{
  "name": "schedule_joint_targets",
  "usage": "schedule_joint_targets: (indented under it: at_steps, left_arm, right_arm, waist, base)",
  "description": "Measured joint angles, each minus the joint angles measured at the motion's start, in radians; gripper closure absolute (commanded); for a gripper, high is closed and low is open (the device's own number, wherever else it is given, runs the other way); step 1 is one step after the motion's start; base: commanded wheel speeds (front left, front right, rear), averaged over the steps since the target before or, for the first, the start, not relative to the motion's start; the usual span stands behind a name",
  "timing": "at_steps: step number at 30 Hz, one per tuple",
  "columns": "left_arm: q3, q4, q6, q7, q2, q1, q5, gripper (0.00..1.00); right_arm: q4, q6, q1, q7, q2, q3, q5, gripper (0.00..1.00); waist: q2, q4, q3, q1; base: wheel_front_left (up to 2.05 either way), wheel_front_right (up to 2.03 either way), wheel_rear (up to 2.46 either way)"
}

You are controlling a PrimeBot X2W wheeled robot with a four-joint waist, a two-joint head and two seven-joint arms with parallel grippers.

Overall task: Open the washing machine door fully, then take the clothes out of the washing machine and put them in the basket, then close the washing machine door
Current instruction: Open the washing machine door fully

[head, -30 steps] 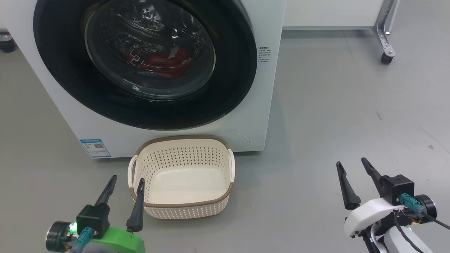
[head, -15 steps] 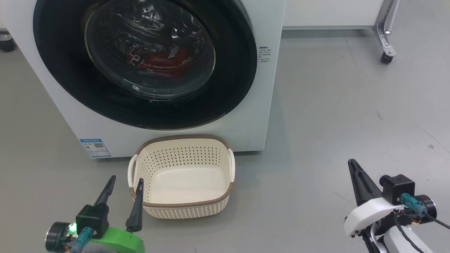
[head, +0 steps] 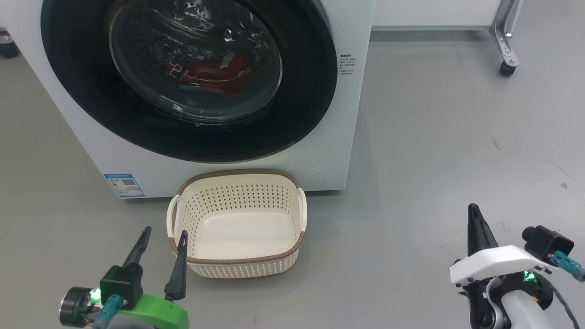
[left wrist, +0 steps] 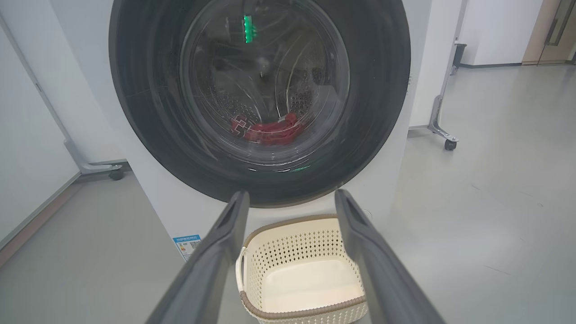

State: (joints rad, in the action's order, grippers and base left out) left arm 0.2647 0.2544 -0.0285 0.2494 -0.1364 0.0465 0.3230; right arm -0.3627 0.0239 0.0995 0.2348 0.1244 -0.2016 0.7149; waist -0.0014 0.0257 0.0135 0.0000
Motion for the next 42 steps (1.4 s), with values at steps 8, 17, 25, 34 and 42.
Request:
schedule_joint_targets:
  at_steps: [8, 17, 25, 34, 42]
  left_arm:
    - [0.011, -0.012, 0.009, 0.000, 0.010, 0.016, -0.013, 0.00]
    - [0.021, -0.035, 0.019, 0.000, 0.026, 0.063, -0.033, 0.00]
    - [0.025, -0.054, 0.025, 0.000, 0.028, 0.113, -0.050, 0.00]
    - [0.026, -0.071, 0.034, 0.003, 0.043, 0.171, -0.061, 0.00]
    - [0.035, -0.085, 0.043, 0.003, 0.057, 0.228, -0.070, 0.00]
  right_arm:
    - [-0.005, 0.063, 0.047, -0.093, -0.065, 0.118, 0.282, 1.00]
    - [-0.011, 0.072, 0.191, -0.269, -0.064, 0.214, 0.576, 1.00]
    - [-0.011, 0.064, 0.354, -0.444, -0.060, 0.245, 0.743, 1.00]
    - [-0.009, -0.014, 0.569, -0.595, -0.009, 0.248, 0.808, 1.00]
    - [-0.005, -0.072, 0.732, -0.641, 0.037, 0.248, 0.808, 1.00]
  waist:
    - [0.0000, 0.006, 0.042, 0.0000]
    - [0.0000, 0.022, 0.109, 0.0000]
    - [0.0000, 0.045, 0.180, 0.0000]
    - [0.0000, 0.085, 0.281, 0.0000]
    - [0.0000, 0.125, 0.368, 0.0000]
  base:
    - [0.00, 0.00, 0.00]
    - [0.00, 0.00, 0.00]
    - [0.00, 0.00, 0.00]
    - [0.00, 0.00, 0.00]
    - [0.00, 0.00, 0.00]
